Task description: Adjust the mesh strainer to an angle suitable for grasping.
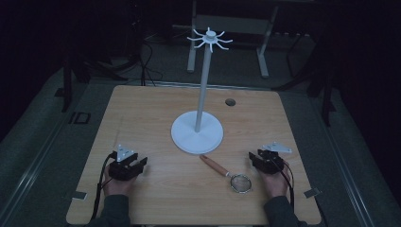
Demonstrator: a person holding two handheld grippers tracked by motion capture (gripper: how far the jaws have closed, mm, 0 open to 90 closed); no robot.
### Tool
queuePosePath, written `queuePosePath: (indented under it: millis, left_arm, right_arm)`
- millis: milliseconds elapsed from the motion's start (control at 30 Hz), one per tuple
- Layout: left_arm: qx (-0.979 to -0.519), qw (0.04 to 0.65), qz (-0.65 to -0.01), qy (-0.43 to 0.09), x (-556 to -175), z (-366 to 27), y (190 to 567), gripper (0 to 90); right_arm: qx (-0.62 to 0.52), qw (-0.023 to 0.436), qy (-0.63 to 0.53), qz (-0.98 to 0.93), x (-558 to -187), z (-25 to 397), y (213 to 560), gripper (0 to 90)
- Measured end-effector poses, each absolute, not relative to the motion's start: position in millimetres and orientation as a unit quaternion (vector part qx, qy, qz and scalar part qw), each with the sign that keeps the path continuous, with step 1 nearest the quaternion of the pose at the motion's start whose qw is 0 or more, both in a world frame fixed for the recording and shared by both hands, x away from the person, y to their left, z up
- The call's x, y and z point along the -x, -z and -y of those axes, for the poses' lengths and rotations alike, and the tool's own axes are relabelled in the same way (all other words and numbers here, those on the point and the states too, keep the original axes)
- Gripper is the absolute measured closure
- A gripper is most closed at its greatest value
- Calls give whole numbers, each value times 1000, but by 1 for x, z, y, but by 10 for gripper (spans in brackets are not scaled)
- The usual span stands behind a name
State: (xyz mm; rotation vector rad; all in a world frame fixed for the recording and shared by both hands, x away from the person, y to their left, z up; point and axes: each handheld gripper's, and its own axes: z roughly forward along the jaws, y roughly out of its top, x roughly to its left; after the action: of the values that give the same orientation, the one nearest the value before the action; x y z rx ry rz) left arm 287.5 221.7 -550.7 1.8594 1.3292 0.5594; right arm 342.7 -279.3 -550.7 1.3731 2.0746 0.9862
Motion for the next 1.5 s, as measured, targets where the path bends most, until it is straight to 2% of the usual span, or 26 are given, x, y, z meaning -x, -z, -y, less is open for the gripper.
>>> queuePosePath:
  millis: [267, 433, 733, 1067, 1500]
  left_arm:
    - [-707, 413, -534, -210, -286, -231, 544, 570]
    - [-710, 409, -535, -203, -286, -232, 544, 555]
    - [-721, 401, -518, -227, -281, -234, 543, 528]
    - [-718, 407, -517, -228, -277, -236, 542, 525]
    - [-713, 407, -522, -230, -276, -238, 541, 512]
  right_arm:
    - [-480, 233, -369, -761, -330, 281, 540, 546]
    - [-469, 237, -357, -772, -327, 277, 536, 544]
    - [-439, 256, -335, -793, -324, 261, 531, 577]
    - [-412, 238, -338, -812, -322, 245, 516, 620]
    - [-386, 203, -338, -834, -329, 232, 495, 599]
